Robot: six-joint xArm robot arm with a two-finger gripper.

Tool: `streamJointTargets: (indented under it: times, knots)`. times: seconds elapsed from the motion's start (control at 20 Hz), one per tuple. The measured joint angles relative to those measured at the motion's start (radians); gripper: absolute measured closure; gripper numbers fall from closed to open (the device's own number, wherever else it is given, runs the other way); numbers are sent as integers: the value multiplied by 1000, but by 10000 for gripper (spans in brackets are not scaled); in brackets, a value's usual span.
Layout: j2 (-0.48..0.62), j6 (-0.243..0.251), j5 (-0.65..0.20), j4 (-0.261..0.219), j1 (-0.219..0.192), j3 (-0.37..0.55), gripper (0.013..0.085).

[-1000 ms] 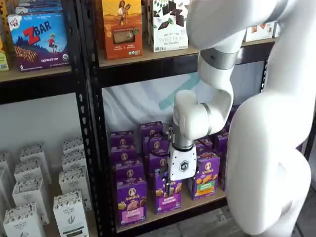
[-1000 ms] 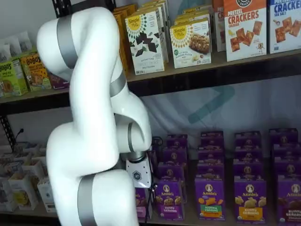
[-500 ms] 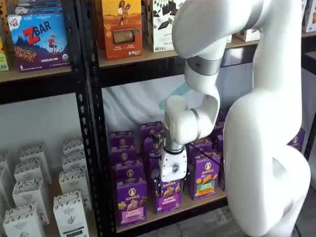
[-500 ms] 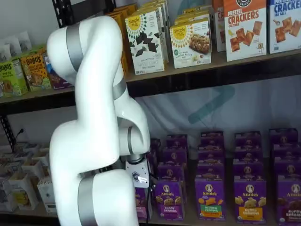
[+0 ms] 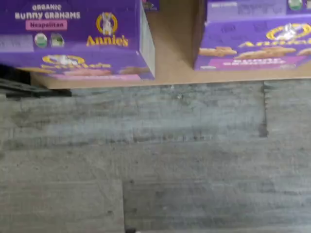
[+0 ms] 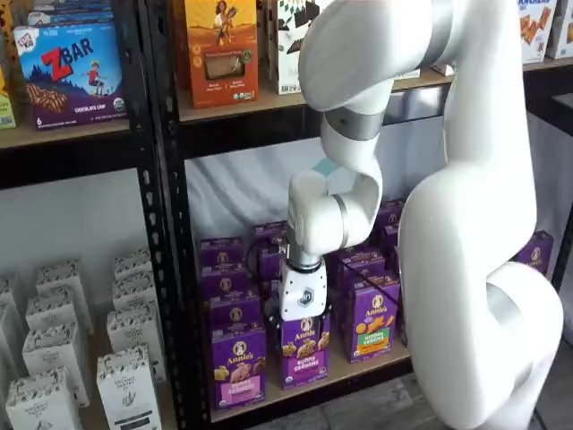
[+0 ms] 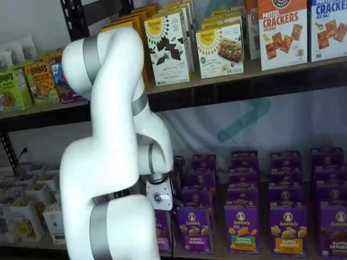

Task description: Pick up the purple box with a pink patch in the middle, on the bottom shelf, the first box from the left

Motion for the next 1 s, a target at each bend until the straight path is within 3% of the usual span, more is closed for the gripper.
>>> streamJointTargets:
  times: [0.4,0.65,0.8,1.0]
  knots:
    - [91,19,-11,-26,-4,-102,130]
    - [137,-10,2,10,0,-165,130]
    - [159,-59,4,69,8,-197,130]
    - [186,-50,21,66,12,-242,130]
